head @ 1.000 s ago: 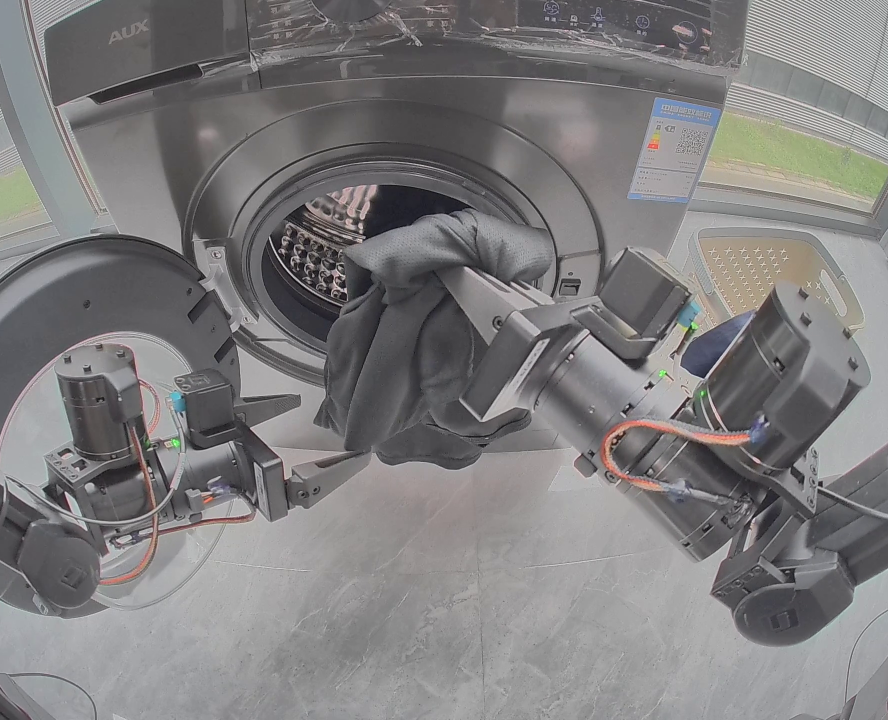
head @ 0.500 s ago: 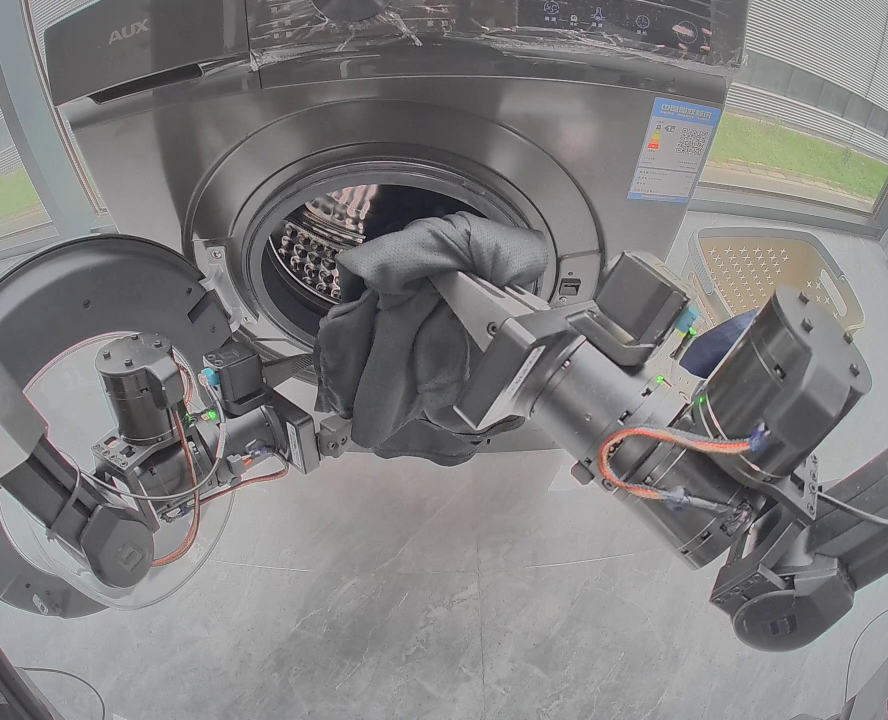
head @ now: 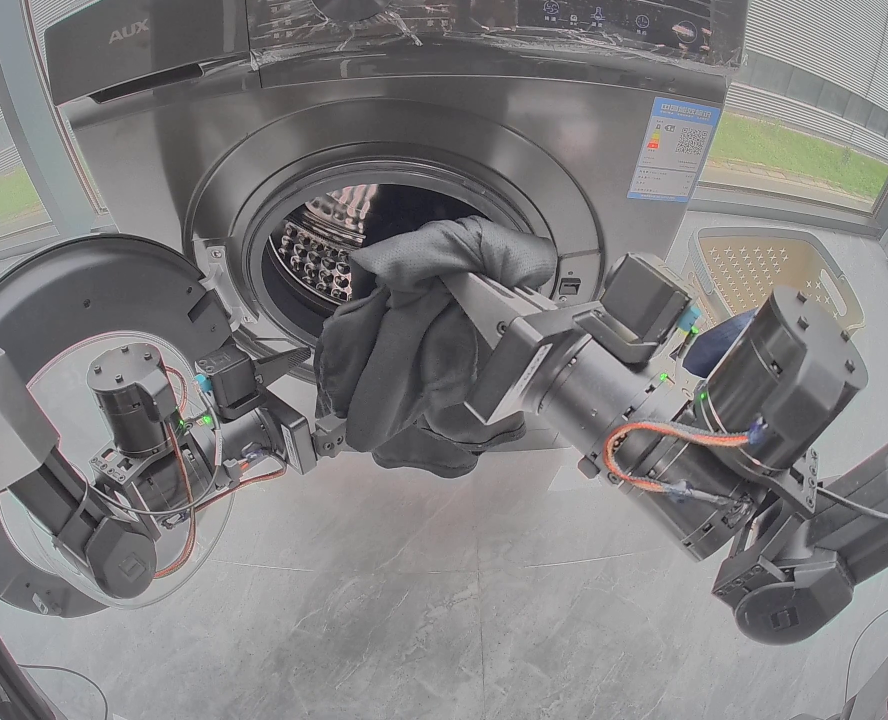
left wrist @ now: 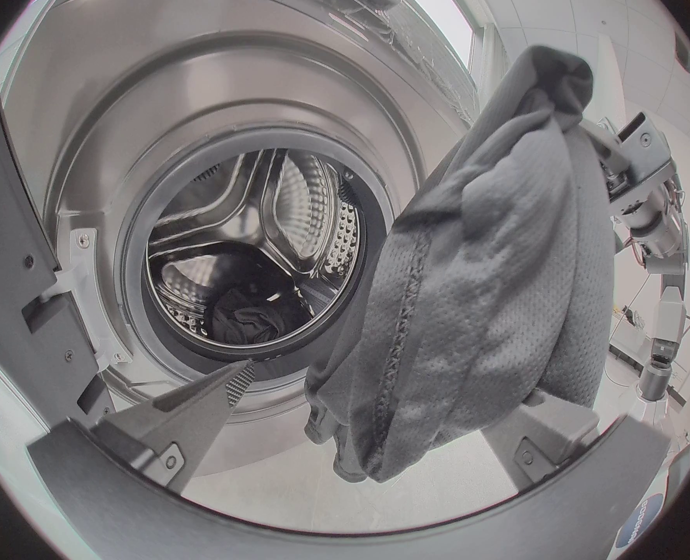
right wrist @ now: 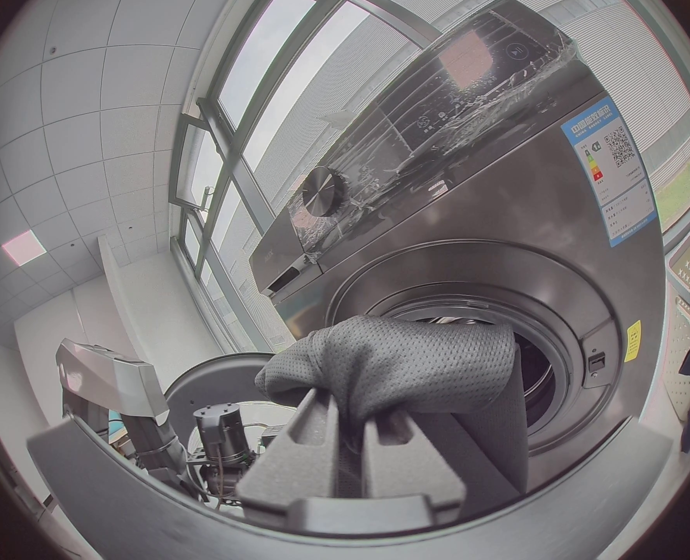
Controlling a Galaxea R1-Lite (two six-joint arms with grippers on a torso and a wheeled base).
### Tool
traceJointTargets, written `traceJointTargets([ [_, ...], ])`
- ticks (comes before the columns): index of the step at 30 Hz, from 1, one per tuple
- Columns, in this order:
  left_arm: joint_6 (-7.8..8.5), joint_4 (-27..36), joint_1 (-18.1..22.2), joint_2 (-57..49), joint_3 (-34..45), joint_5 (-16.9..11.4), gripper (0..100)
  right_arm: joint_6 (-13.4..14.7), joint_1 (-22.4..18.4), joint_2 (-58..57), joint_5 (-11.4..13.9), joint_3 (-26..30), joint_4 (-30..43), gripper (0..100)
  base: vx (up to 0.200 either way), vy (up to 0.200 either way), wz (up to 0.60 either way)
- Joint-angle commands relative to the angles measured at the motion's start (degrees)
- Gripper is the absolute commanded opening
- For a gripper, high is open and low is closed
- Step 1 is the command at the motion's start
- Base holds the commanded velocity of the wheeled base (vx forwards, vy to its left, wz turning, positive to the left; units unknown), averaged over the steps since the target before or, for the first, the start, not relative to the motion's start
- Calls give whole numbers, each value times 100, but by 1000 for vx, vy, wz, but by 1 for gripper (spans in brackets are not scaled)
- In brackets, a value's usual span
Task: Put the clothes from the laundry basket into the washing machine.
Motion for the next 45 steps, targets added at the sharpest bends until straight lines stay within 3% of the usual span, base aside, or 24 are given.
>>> traceJointTargets([
  [1, -13, -121, -15, 3, 83, -5, 100, -6, -46, 23, 8, 33, -2, 0, 0, 0, 0],
  [9, -22, -261, -59, 82, 22, -23, 100, -14, -19, 58, 8, 33, -2, 0, 0, 0, 0],
  [10, -22, -261, -59, 91, 22, -23, 0, -14, -19, 58, 8, 33, -2, 0, 0, 0, 0],
  [20, -163, -929, -32, 161, 215, 30, 0, -23, -90, 66, 8, 147, -2, 0, 0, 0, 0],
  [25, -163, -973, -67, -296, 619, 56, 0, -23, -186, 93, 69, 349, 7, 0, 0, 0, 0],
  [29, -277, -982, -190, -727, 865, 83, 0, -32, -213, 233, 96, 411, 16, 0, 0, 0, 0],
  [30, -338, -973, -217, -788, 857, 83, 0, -41, -221, 269, 96, 375, 16, 100, 0, 0, 0],
  [40, -417, -973, -498, -1175, 786, 109, 0, -50, -424, 647, 96, 569, 95, 100, 0, 0, 0],
  [45, -426, -973, -683, -1166, 751, 338, 0, -137, -380, 699, 96, 569, 95, 100, 0, 0, 0],
])
